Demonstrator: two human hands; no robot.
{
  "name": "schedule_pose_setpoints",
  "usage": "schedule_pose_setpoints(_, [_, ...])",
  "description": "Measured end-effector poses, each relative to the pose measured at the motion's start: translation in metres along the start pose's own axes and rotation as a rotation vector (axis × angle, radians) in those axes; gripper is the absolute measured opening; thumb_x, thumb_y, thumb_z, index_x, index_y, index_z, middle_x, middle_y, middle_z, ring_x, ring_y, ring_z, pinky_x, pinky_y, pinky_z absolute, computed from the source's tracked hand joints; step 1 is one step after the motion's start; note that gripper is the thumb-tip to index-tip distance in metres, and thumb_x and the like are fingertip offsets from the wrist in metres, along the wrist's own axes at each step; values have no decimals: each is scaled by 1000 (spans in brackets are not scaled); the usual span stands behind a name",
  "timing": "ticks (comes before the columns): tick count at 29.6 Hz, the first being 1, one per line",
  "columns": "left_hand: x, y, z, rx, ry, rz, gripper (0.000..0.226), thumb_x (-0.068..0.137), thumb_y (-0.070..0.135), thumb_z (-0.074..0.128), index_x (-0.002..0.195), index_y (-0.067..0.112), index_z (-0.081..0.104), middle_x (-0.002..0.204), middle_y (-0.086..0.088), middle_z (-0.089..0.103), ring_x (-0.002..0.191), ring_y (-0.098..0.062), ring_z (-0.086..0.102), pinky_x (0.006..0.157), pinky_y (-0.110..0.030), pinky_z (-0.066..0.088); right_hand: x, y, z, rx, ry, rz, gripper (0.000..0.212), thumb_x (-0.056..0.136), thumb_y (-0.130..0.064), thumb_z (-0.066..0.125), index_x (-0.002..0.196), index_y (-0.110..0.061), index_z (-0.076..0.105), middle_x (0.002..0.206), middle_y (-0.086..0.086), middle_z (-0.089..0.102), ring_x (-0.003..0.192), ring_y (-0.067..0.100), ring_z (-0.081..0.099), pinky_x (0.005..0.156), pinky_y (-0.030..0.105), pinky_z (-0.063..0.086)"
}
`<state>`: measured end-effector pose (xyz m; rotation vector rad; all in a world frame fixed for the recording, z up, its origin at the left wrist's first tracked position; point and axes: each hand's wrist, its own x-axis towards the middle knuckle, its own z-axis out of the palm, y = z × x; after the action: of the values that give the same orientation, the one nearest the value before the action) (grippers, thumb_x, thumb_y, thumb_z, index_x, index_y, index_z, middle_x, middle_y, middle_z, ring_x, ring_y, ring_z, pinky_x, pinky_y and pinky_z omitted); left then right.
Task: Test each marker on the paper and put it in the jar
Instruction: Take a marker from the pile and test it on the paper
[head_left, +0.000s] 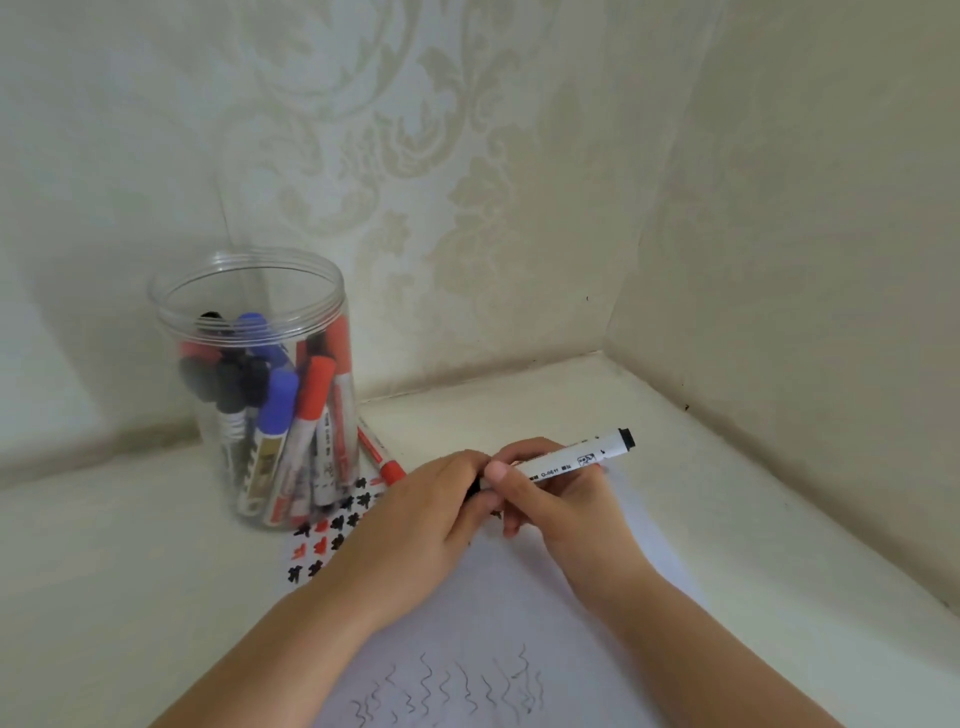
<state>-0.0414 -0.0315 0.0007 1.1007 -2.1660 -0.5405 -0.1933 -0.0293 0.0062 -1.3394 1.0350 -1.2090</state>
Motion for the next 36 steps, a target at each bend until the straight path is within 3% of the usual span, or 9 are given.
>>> schedule_pose_setpoints(5, [1,2,-6,15,-30,-12,16,92,39,29,88,28,39,83,16,60,75,-2,57,63,-21,45,2,2,4,102,-57,-23,15,83,-22,66,74,-11,65,60,3,63,53,12,54,50,20,44])
schedule_pose_setpoints(10, [1,4,-12,-23,-30,-9,9,92,36,40,91,29,45,66,21,59,57,4,53,49,-13,33,1,0,2,100,-140,-40,16,81,-27,65,71,-15,68,67,10,62,57,14,53,55,22,44])
schedule_pose_setpoints(13, [-1,-2,-16,-59,10,-102,19,90,44,37,99,31,48,73,14,59,68,3,55,56,-17,38,4,2,2,138,26,19,11,84,-14,63,74,-11,66,60,11,59,48,16,50,51,25,43])
schedule_pose_setpoints(16, [-3,-11,-24,-88,143,-206,19,92,36,34,103,29,48,77,4,60,68,-6,56,66,-24,46,7,4,-5,92,155,87,7,85,-7,62,81,-9,68,60,10,66,49,20,53,52,28,47])
schedule_pose_setpoints(19, [-3,-16,-25,-104,220,-254,15,94,26,36,104,29,46,76,-8,61,54,-8,50,55,-27,45,6,7,-5,-170,115,122,11,80,-13,70,70,-14,65,54,-1,62,49,13,50,49,19,42])
schedule_pose_setpoints(21, [-3,-18,-20,-71,210,-242,17,94,23,37,108,29,44,79,-5,60,66,-12,55,62,-31,47,6,9,0,-296,90,115,17,79,-14,70,66,-14,58,47,-7,54,44,10,42,43,16,33])
schedule_pose_setpoints(24, [-2,-21,-12,16,171,-202,25,93,22,41,118,29,39,91,7,59,78,-4,53,66,-15,41,5,10,5,-384,88,67,24,82,-13,65,65,-8,49,54,8,48,48,17,36,42,19,27])
schedule_pose_setpoints(26, [-1,-21,-10,47,164,-187,29,93,22,44,120,28,38,94,11,60,81,-4,55,65,-13,40,5,12,4,-406,123,48,29,84,-14,63,68,0,44,58,13,43,50,18,32,41,20,24])
schedule_pose_setpoints(36, [-1,-17,-5,31,137,-153,24,91,24,48,115,25,44,106,8,62,86,-8,59,79,-27,47,7,18,5,-387,128,-13,28,83,-10,62,68,2,43,55,9,40,49,18,33,43,20,25])
